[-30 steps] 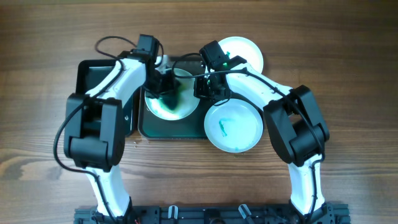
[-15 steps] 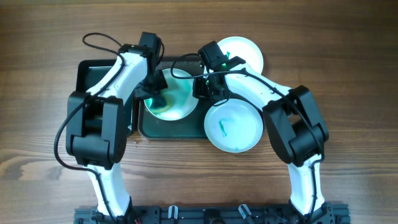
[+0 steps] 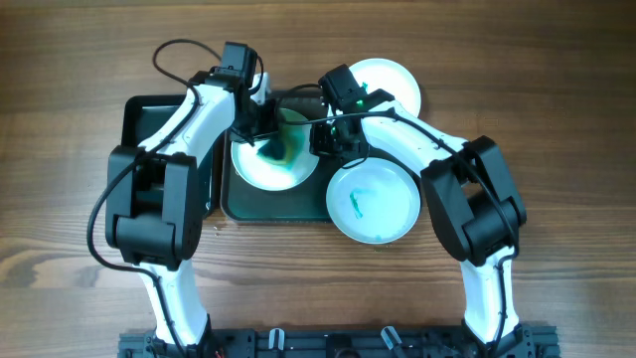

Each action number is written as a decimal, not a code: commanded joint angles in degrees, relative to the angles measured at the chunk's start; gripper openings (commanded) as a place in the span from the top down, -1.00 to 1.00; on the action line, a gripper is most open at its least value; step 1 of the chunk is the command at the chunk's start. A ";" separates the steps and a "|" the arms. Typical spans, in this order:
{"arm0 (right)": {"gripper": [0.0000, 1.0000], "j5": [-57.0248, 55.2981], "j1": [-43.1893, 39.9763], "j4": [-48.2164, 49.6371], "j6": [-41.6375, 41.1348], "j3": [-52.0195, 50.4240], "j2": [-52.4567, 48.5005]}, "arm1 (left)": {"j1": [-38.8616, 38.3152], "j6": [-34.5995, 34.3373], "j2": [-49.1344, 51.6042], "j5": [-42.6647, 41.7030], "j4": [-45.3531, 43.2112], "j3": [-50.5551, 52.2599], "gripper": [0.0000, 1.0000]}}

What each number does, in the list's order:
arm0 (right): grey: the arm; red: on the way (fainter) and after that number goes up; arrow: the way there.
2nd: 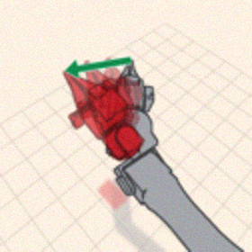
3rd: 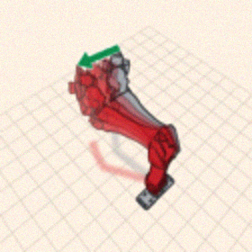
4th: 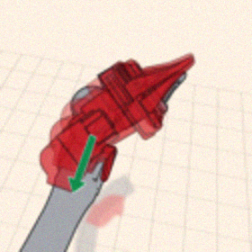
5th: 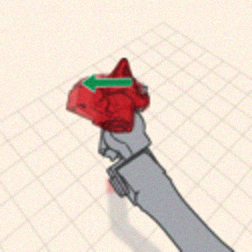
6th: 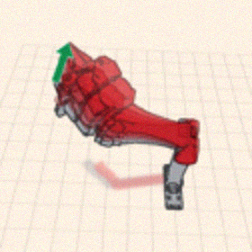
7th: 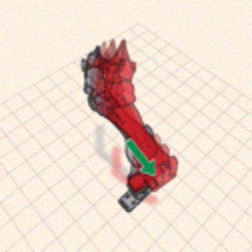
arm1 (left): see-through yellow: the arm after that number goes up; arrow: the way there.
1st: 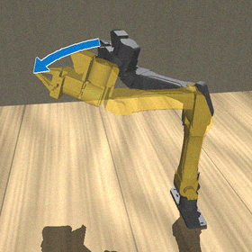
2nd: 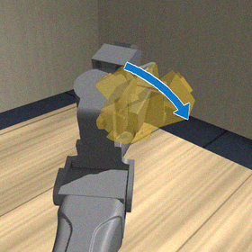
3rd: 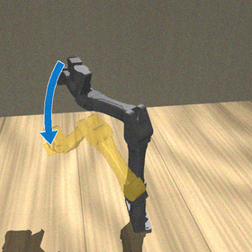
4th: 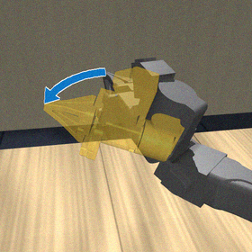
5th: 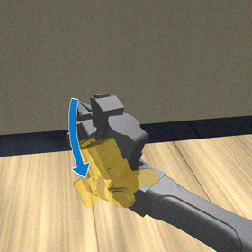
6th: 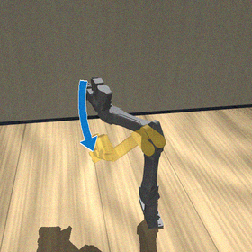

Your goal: Clean dirty plates on tray and stack at the side

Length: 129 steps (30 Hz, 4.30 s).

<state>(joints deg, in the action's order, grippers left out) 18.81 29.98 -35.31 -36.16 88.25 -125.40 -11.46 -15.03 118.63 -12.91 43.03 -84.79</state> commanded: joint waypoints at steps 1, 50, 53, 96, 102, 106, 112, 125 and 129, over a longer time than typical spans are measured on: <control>0.91 -1.20 -0.04 -0.07 0.13 0.13 0.15 | 0.33 -15.45 0.55 27.76 4.94 0.20 0.93; 0.91 -88.46 24.74 -8.22 13.70 0.17 20.96 | 6.45 -4.70 -5.29 9.92 37.77 -32.48 0.92; 0.91 -99.80 28.20 -8.02 13.73 0.17 20.96 | 6.45 -4.72 -5.29 9.92 37.59 -32.48 0.92; 0.91 -9.53 -56.08 -3.13 21.11 -24.63 23.32 | 3.19 -4.76 -5.27 9.92 36.28 -32.41 0.92; 0.45 -7.52 -55.67 -7.32 22.27 -23.82 23.47 | 2.93 -4.76 -5.27 9.92 36.26 -32.41 0.92; 0.22 3.67 -52.37 -17.18 28.85 -18.97 27.98 | 2.93 -4.74 -5.27 9.92 36.28 -32.41 0.92; 0.17 8.59 -37.27 -23.04 29.18 -22.18 31.12 | 2.56 -4.74 -5.27 9.90 36.30 -32.41 0.92; 0.67 1.68 -20.39 -12.02 17.90 -37.00 31.12 | 1.92 -4.76 -5.25 9.90 36.11 -31.45 0.92; 0.91 4.13 -17.51 -10.99 15.45 -32.94 31.12 | 1.81 -4.79 -5.25 9.90 36.04 -31.45 0.92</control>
<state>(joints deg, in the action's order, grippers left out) 20.95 9.63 -46.78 -17.98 51.64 -94.28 -9.39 -20.45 114.63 -2.28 79.29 -116.51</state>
